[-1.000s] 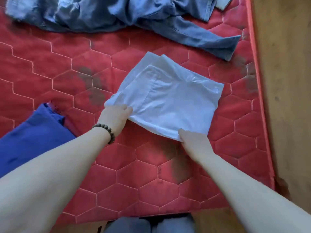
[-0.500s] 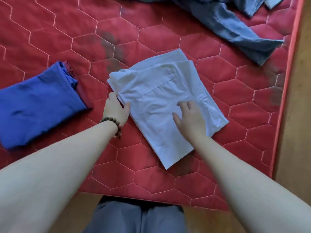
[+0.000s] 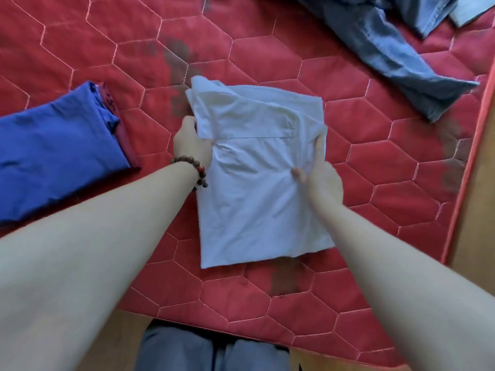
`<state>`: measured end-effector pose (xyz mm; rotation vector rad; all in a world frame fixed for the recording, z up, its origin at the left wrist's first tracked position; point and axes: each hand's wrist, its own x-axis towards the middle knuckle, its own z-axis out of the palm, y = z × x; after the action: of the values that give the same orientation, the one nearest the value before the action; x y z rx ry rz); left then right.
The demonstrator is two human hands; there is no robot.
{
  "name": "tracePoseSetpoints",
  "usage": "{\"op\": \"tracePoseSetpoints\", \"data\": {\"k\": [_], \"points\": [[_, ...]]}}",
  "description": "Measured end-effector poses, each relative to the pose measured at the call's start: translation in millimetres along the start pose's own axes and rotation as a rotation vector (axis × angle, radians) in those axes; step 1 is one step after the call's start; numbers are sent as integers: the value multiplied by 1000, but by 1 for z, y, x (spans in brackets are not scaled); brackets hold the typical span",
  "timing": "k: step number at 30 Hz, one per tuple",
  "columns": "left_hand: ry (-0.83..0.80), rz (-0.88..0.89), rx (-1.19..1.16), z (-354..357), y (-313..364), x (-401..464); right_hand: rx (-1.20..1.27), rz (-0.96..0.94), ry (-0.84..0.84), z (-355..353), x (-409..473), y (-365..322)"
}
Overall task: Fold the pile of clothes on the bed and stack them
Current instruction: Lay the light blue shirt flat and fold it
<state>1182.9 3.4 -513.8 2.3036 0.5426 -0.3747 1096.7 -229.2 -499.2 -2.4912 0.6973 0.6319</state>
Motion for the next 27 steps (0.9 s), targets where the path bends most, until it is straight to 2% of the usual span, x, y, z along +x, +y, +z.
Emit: {"op": "tracePoseSetpoints", "data": {"k": [5, 7, 8, 10, 12, 15, 18, 21, 24, 27], "points": [[-35, 152, -21, -7, 20, 19, 37, 14, -74, 28, -31, 3], [-52, 221, 56, -9, 19, 18, 34, 38, -67, 28, -37, 0], [-30, 271, 129, -10, 18, 17, -2, 44, -12, 28, -39, 0], [21, 415, 337, -10, 11, 11, -135, 34, 200, 30, -40, 1], [-5, 608, 477, -9, 4, 3, -201, -42, 394, 33, -40, -6], [-172, 892, 611, 0, -7, -2, -254, -338, 428, 49, -35, -31], [-396, 910, 807, 9, -21, -6, -341, -528, 262, 80, -35, -53], [-423, 891, 957, 11, -34, 4, -482, -586, 96, 103, -36, -41], [-448, 878, 1003, 8, -34, 14, -564, -574, 102, 93, -29, 1], [-470, 846, 1068, 6, -28, 11, -567, -471, 132, 74, -36, 42]]}}
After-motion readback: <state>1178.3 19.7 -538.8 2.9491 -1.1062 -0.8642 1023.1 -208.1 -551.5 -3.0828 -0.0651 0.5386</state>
